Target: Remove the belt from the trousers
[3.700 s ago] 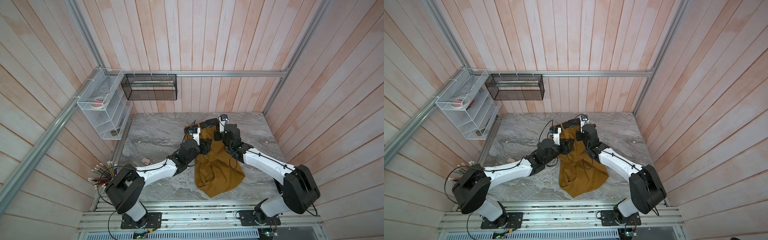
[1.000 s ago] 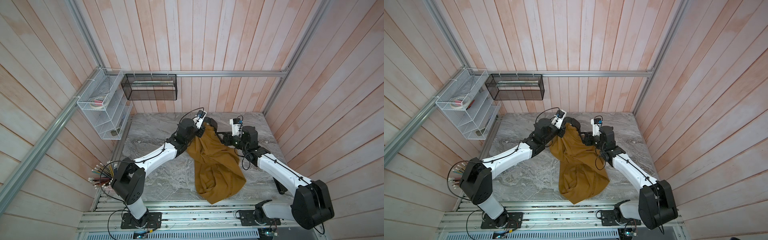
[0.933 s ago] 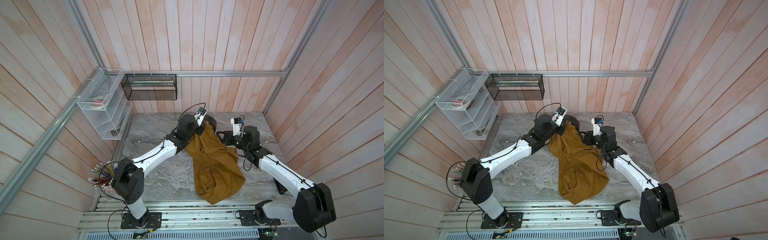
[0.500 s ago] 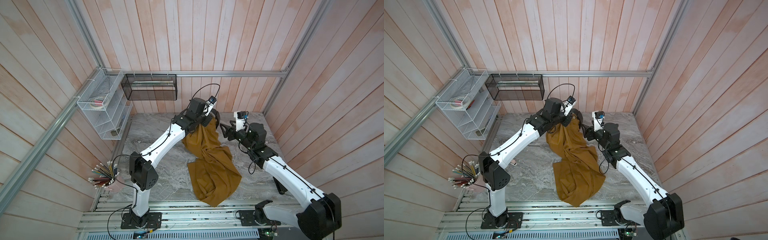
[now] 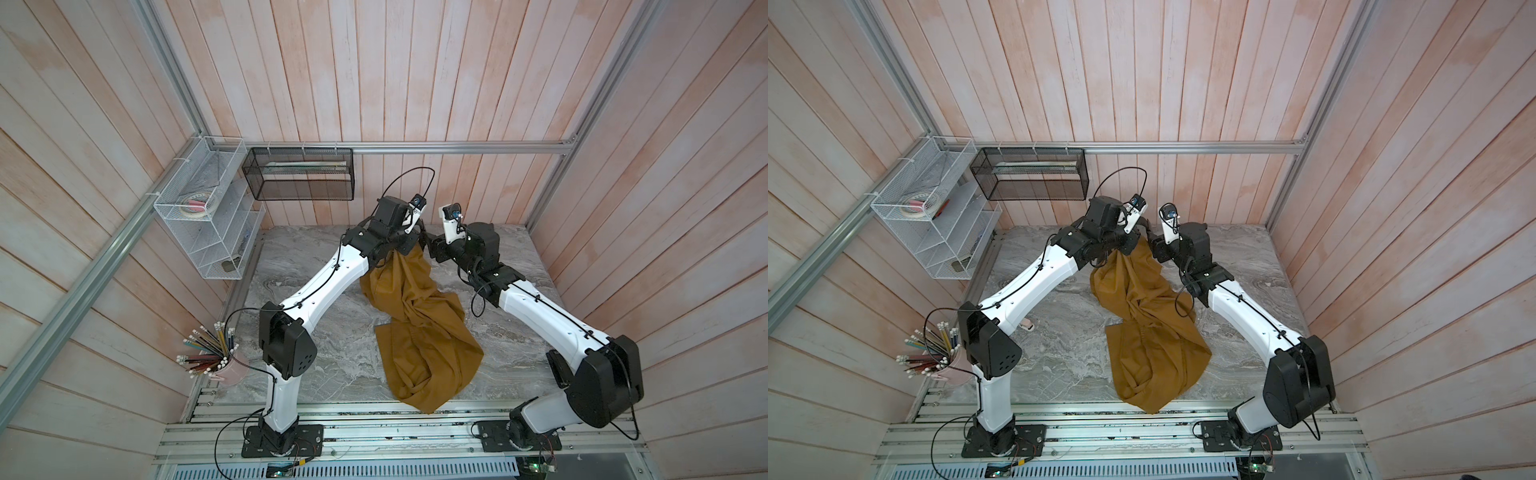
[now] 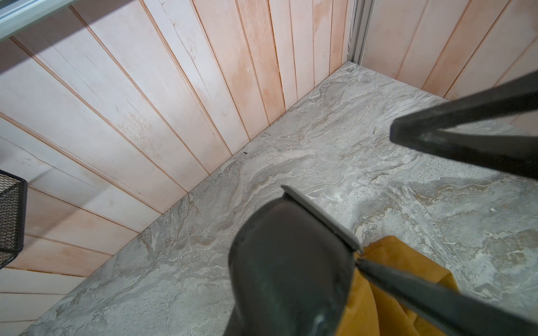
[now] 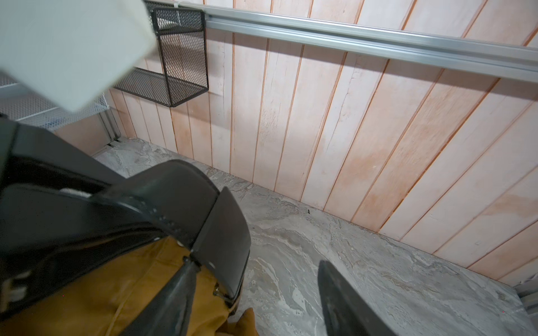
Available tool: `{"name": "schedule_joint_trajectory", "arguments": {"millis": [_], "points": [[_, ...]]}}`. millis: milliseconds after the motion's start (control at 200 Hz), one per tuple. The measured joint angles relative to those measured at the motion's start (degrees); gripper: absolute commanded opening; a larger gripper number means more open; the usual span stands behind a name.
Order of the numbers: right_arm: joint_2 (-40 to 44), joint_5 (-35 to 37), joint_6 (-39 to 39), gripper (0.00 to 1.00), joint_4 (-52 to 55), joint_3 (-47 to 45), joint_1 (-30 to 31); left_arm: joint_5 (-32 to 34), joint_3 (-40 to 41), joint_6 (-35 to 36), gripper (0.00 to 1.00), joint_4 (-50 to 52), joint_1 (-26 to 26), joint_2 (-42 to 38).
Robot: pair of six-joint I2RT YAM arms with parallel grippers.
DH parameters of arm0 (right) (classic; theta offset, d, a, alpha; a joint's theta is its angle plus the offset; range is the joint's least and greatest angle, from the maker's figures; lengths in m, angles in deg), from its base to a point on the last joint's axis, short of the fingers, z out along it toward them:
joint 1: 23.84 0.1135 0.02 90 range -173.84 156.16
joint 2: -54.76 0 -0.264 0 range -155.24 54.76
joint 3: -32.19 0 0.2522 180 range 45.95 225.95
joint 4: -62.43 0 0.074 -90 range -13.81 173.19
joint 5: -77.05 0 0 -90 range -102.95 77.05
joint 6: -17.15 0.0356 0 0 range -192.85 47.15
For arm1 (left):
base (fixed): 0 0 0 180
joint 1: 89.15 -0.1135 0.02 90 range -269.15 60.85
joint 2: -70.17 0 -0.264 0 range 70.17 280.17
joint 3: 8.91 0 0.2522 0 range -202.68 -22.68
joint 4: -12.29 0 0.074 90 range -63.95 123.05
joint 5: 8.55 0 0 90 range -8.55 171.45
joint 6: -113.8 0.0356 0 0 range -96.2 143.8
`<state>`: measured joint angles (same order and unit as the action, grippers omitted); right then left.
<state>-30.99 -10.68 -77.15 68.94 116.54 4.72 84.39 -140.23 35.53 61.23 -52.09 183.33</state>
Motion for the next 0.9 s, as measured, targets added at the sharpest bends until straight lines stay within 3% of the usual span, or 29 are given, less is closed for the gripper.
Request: {"name": "schedule_joint_trajectory", "arguments": {"millis": [220,345,425,605,640,685,770,900], "points": [[-0.26,-0.20,-2.27,0.75,-1.31,-2.47,1.70,-6.03,1.66,-2.58,0.00,-0.52,-0.87,-0.66],[-0.52,0.09,-3.08,0.70,-1.31,-3.89,1.68,-8.57,4.44,-3.32,0.00,-1.49,-1.46,-1.92],[-1.09,1.20,-3.30,0.58,-1.51,-3.34,1.68,-9.92,6.25,-3.63,0.00,-2.67,-1.92,-2.71],[-2.91,2.40,-3.52,0.16,-2.40,-0.37,2.25,-11.78,15.54,-4.26,0.00,-9.07,-2.01,-7.02],[-3.06,2.19,-3.43,0.09,-2.67,-0.04,2.51,-12.15,17.90,-4.44,0.05,-10.71,-1.99,-8.20],[-3.30,2.01,-2.86,0.00,-2.97,0.20,2.86,-12.28,20.68,-4.70,0.19,-12.90,-1.79,-9.57],[-3.58,2.08,-2.23,0.00,-3.39,0.44,3.13,-12.59,25.68,-5.05,0.50,-16.72,-1.81,-12.46],[-4.72,3.78,-0.24,0.00,-3.50,1.38,2.45,-12.74,34.23,-6.10,0.68,-22.12,-1.31,-18.58]]}}
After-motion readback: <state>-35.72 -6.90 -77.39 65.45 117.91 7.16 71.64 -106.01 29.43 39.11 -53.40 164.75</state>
